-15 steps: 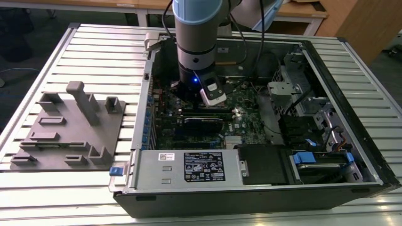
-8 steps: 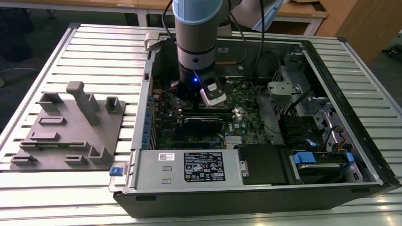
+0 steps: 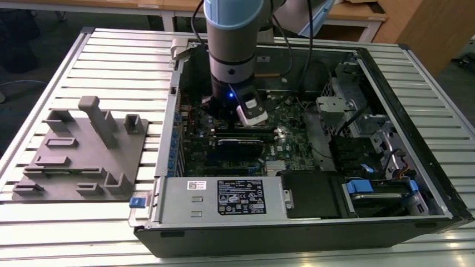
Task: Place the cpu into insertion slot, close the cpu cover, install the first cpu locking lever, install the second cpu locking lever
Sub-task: 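Install the second cpu locking lever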
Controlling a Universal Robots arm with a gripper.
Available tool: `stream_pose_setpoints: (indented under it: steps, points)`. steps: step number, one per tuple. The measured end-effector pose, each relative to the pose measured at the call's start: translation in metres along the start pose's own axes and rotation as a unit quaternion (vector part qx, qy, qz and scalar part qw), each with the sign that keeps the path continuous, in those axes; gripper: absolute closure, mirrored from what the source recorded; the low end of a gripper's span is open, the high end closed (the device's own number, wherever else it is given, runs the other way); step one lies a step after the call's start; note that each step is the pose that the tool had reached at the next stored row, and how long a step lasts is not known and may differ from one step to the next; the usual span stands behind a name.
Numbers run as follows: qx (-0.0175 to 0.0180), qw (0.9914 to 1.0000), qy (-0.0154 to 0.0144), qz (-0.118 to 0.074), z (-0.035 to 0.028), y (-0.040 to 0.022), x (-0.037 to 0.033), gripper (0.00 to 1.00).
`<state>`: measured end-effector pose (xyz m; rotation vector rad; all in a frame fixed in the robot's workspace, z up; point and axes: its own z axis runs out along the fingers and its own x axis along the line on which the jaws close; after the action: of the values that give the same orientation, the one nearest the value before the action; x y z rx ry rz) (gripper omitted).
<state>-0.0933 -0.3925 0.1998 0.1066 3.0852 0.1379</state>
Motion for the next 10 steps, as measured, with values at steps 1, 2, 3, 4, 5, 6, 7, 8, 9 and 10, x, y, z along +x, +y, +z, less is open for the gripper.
stream_pose_setpoints:
  steps: [1,2,3,4,5,6,7,8,9,10]
  points:
    - [0.0000,1.00000,0.0000,0.000,-0.0001,-0.0011,-0.0001,0.90]
    - [0.0001,1.00000,0.0000,0.000,-0.0002,-0.0021,-0.0002,0.90]
    - [0.0001,1.00000,0.0000,0.000,-0.0004,-0.0028,-0.0003,0.90]
    - [0.0001,1.00000,0.0000,0.000,-0.0004,-0.0031,-0.0003,0.90]
    - [-0.0002,1.00000,0.0000,0.000,-0.0004,-0.0031,-0.0003,0.90]
    - [-0.0012,1.00000,0.0001,0.000,-0.0005,-0.0032,-0.0003,0.90]
    - [-0.0044,0.99999,0.0003,0.000,-0.0002,-0.0033,-0.0003,0.90]
    - [-0.0081,0.99997,0.0006,0.000,0.0001,-0.0033,-0.0003,0.90]
    - [-0.0121,0.99993,0.0008,0.001,0.0004,-0.0034,-0.0003,0.90]
    - [-0.0163,0.99987,0.0011,0.001,0.0006,-0.0036,-0.0003,0.90]
